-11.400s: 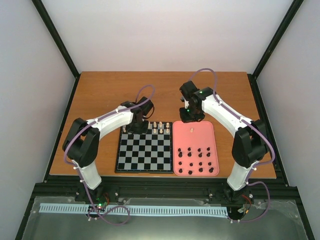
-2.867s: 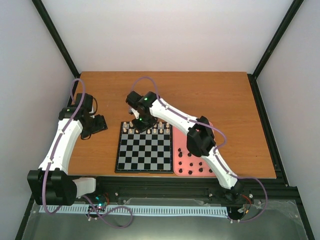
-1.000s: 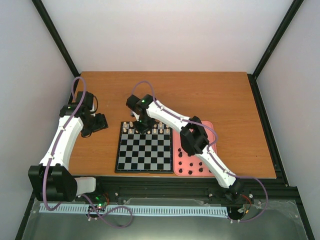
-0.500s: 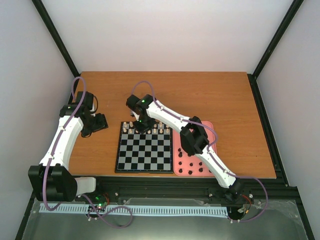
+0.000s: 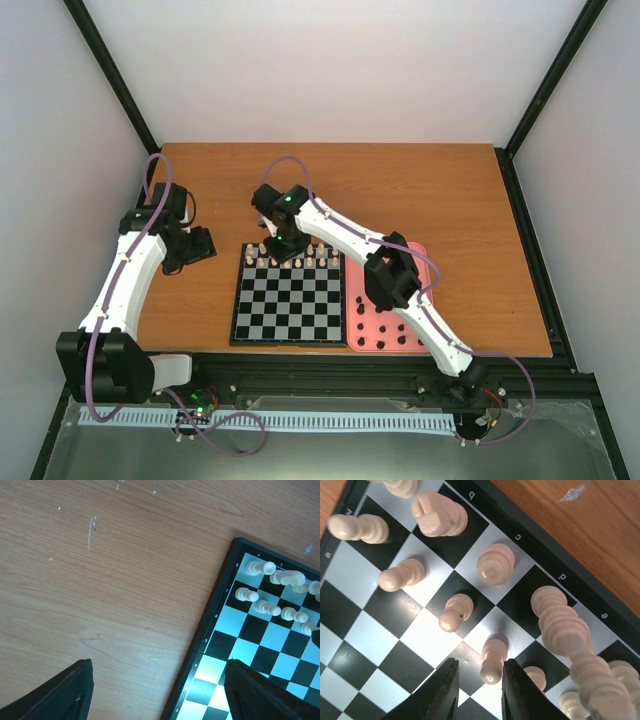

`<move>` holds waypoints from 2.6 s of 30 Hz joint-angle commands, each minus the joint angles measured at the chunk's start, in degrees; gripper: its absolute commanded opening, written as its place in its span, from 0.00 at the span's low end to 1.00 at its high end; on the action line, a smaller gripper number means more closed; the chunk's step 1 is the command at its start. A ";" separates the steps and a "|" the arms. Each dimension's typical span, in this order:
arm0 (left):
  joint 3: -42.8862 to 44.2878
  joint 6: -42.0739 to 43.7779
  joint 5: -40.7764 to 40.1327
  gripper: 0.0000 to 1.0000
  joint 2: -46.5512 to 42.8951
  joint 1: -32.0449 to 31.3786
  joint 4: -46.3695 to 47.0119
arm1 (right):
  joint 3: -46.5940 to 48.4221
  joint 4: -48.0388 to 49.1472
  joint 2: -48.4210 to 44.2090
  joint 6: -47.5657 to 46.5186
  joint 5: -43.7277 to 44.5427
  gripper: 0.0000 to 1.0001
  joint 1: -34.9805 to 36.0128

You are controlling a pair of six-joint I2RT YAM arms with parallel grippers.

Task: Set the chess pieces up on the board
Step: Place the chess piece on the chessboard, then adjust the chess piece on the chessboard.

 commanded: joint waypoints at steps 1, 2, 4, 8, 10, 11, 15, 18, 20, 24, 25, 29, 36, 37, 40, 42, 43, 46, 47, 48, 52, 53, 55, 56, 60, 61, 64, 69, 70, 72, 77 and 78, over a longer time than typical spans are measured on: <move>2.19 0.60 0.32 0.74 -1.15 0.43 0.21 | 0.94 0.41 -4.77 0.39 0.63 0.25 -0.14; 2.20 0.58 0.35 0.74 -1.18 0.41 0.22 | 0.94 0.36 -5.18 0.48 0.87 0.25 -0.14; 2.20 0.62 0.36 0.74 -1.19 0.40 0.18 | 0.95 0.06 -6.00 0.67 1.15 0.25 -0.07; 2.28 0.86 0.36 0.74 -1.07 0.34 0.13 | -0.50 -0.79 -8.42 0.64 1.04 0.24 0.11; 2.44 1.02 0.29 0.74 -1.08 0.39 0.09 | -3.65 -0.25 -10.35 0.23 0.46 0.19 0.36; 2.54 1.14 0.32 0.74 -0.99 0.41 0.05 | -5.16 0.05 -11.21 -0.03 0.19 0.15 0.45; 2.81 1.27 0.14 0.74 -0.64 0.42 0.13 | -11.18 1.48 -14.35 -0.56 -0.21 0.03 0.73; 2.83 1.41 0.30 0.74 -0.47 0.40 0.21 | -15.18 3.12 -15.58 -0.85 -1.15 0.03 0.74; 2.81 1.37 0.34 0.74 -0.37 0.40 0.22 | -15.99 3.33 -15.20 -1.14 -1.96 0.03 0.82; 2.99 1.51 0.27 0.74 -0.09 0.39 0.22 | -16.20 3.90 -13.58 -1.43 -2.22 0.03 1.18; 2.99 1.56 0.27 0.74 -0.06 0.41 0.22 | -16.08 4.21 -13.12 -1.47 -2.09 0.03 1.18; 2.91 1.59 0.22 0.74 0.08 0.39 0.19 | -14.37 5.02 -11.07 -0.81 0.44 0.03 1.16; 2.85 1.52 -0.27 0.74 0.16 0.41 0.04 | -12.77 4.46 -7.62 -0.21 2.58 0.03 1.18; 2.82 1.58 -0.32 0.74 0.17 0.39 0.04 | -12.77 4.74 -7.69 -0.22 2.76 0.03 1.22; 2.73 1.54 -0.44 0.74 0.28 0.39 0.04 | -12.77 5.32 -7.30 -0.10 3.14 0.03 1.18; 2.80 1.46 -0.44 0.74 0.35 0.40 0.13 | -12.73 5.61 -7.07 -0.12 3.28 0.03 1.18; 2.81 1.49 -0.48 0.74 0.33 0.39 0.13 | -12.77 5.74 -6.87 -0.19 3.20 0.03 1.18; 2.86 1.48 -0.48 0.74 0.42 0.43 0.18 | -12.77 5.96 -6.38 -0.25 2.79 0.03 1.16; 2.82 1.48 -0.52 0.74 0.43 0.40 0.09 | -12.69 6.11 -6.20 -0.29 2.66 0.03 1.19; 2.82 1.45 -0.52 0.74 0.44 0.41 0.05 | -12.75 6.27 -6.09 -0.34 2.70 0.03 1.18; 2.63 1.35 -0.53 0.74 0.21 0.44 0.04 | -12.76 7.02 -5.67 -0.40 2.71 0.03 1.18; 2.56 1.34 -0.60 0.74 0.26 0.39 0.00 | -12.77 7.10 -5.53 -0.38 2.61 0.03 1.18; 2.55 1.37 -0.67 0.74 0.26 0.39 0.04 | -12.77 7.07 -5.27 -0.49 2.52 0.03 1.16; 2.59 1.36 -0.69 0.74 0.26 0.43 0.09 | -11.46 7.11 -5.11 -0.47 2.55 0.03 1.11; 2.64 1.40 -0.65 0.74 0.39 0.40 0.13 | -10.14 7.16 -4.49 -0.48 2.99 0.03 1.09; 2.64 1.40 -0.66 0.74 0.43 0.39 0.13 | -9.87 7.15 -4.33 -0.47 3.00 0.03 1.03; 2.72 1.43 -0.63 0.74 0.57 0.43 0.13 | -9.26 6.97 -3.85 -0.51 3.17 0.03 1.00; 2.64 1.53 -0.63 0.74 0.61 0.39 0.22 | -9.07 6.63 -3.58 -0.47 3.10 0.03 1.00; 2.60 1.60 -0.67 0.74 0.61 0.39 0.22 | -9.12 6.47 -3.64 -0.47 3.09 0.03 1.00; 2.47 1.67 -0.53 0.74 0.59 0.39 0.31 | -9.14 5.88 -3.86 -0.47 2.94 0.03 1.01; 2.46 1.73 -0.64 0.74 0.36 0.40 0.22 | -9.41 4.48 -5.36 -0.46 3.45 0.03 1.00; 2.46 1.71 -0.55 0.74 0.33 0.39 0.15 | -9.55 4.34 -5.91 -0.42 3.45 0.03 1.00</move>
